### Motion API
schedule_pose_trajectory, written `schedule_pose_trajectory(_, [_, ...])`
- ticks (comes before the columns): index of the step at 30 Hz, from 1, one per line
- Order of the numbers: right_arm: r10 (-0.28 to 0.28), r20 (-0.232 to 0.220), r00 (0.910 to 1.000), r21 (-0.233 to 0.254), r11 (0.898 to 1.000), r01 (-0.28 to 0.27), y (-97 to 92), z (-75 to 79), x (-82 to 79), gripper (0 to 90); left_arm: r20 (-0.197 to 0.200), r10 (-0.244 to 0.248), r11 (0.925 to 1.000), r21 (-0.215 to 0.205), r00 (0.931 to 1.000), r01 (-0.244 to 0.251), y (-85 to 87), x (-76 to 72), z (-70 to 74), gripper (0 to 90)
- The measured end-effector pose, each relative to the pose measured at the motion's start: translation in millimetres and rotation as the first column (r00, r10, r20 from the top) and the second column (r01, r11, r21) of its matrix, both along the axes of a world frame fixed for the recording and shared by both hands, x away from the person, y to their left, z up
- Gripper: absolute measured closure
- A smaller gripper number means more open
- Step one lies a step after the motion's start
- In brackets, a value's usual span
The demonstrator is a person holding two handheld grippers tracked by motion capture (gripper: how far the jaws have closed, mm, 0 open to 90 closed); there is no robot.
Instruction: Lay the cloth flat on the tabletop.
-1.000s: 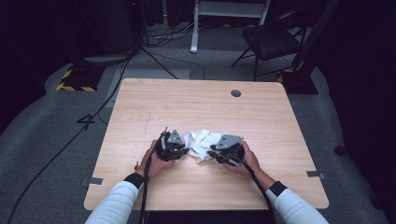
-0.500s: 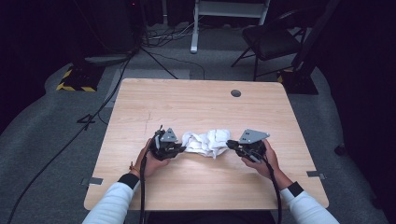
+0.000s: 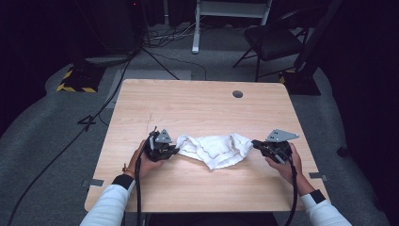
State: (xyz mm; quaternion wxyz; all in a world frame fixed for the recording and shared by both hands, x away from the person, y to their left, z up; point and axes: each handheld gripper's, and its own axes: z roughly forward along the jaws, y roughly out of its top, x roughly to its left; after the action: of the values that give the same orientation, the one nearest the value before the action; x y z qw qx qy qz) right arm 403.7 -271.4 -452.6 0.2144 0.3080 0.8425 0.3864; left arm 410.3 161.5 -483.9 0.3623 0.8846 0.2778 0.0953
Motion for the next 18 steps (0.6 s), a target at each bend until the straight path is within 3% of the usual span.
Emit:
schedule_pose_trajectory(5, [-0.083,-0.02,0.9963,-0.047,0.996,0.082,-17.6,-11.4,8.3,90.0,-0.022,0.004,0.9999,-0.011,0.9997,-0.005,7.3,-5.6,0.5,82.3])
schedule_pose_trajectory(7, [-0.108,-0.04,0.9933,-0.036,0.994,0.107,-26.1,-14.8,11.6,90.0,-0.027,0.01,0.9999,-0.011,0.9996,-0.01,8.9,-7.9,-0.9,81.8])
schedule_pose_trajectory(8, [-0.118,-0.056,0.9914,-0.026,0.993,0.117,-31.1,-17.0,13.2,89.9,-0.027,0.011,0.9999,0.01,0.9996,-0.011,8.0,-10.0,-2.1,79.9])
schedule_pose_trajectory(10, [-0.13,-0.064,0.9894,-0.022,0.991,0.129,-35.7,-18.7,13.9,87.3,-0.026,0.011,0.9988,0.047,0.9996,-0.01,5.6,-15.8,-4.8,70.7])
schedule_pose_trajectory(12, [-0.131,-0.065,0.9893,-0.019,0.991,0.13,-36.8,-18.6,13.6,84.8,-0.018,0.006,0.9988,0.05,0.9998,-0.005,3.9,-18.7,-5.3,58.2])
schedule_pose_trajectory(15, [-0.135,-0.041,0.9899,0.003,0.991,0.136,-36.8,-13.0,9.9,73.0,0.035,0.025,0.9993,0.027,0.9991,-0.026,-0.6,-31.4,2.3,40.3])
schedule_pose_trajectory(18, [-0.074,-0.041,0.9964,0.035,0.997,0.076,-32.5,-8.4,5.2,66.4,0.079,0.04,0.9992,0.001,0.9961,-0.04,-3.3,-40.5,9.8,27.3])
